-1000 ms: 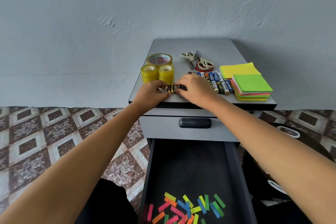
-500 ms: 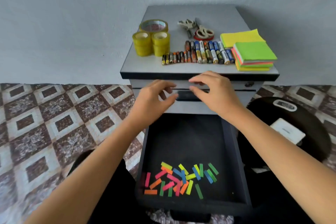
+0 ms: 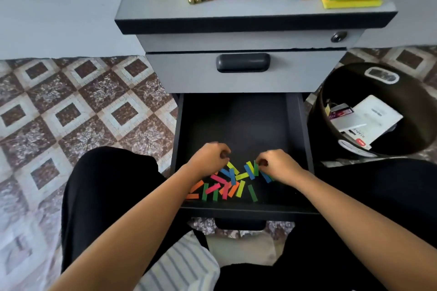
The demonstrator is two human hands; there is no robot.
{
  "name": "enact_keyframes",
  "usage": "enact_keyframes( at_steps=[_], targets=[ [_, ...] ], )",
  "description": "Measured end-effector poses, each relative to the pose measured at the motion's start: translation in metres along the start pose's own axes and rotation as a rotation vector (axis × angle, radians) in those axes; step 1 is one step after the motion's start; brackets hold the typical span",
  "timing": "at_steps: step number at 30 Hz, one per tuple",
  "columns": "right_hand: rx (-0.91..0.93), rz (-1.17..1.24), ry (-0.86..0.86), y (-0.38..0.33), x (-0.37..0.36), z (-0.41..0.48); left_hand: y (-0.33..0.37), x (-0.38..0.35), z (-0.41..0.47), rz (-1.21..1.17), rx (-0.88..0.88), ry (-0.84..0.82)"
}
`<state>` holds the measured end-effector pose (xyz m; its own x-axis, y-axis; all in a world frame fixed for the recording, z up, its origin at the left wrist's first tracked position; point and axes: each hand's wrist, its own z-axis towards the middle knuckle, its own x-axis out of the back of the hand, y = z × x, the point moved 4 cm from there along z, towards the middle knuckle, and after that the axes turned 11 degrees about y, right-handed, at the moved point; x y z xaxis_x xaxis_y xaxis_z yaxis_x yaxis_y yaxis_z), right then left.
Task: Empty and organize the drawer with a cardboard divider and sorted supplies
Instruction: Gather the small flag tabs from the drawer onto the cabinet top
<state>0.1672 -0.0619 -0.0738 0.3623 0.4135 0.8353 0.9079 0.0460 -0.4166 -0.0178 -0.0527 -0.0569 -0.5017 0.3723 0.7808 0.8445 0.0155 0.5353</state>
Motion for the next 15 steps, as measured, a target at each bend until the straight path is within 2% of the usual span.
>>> enact_keyframes(
  at_steps=[5,11,15],
  targets=[
    [0.039,-0.101,-0.079,0.000,-0.027,0.012,-0.039,-0.012,0.009,0.206,0.066,-0.080],
    [-0.011,-0.215,0.064,-0.006,-0.043,0.023,-0.058,-0.023,0.008,0.303,0.075,-0.120],
    [-0.071,-0.203,0.121,-0.005,-0.049,0.022,-0.063,-0.028,0.006,0.294,0.110,-0.104]
  ],
)
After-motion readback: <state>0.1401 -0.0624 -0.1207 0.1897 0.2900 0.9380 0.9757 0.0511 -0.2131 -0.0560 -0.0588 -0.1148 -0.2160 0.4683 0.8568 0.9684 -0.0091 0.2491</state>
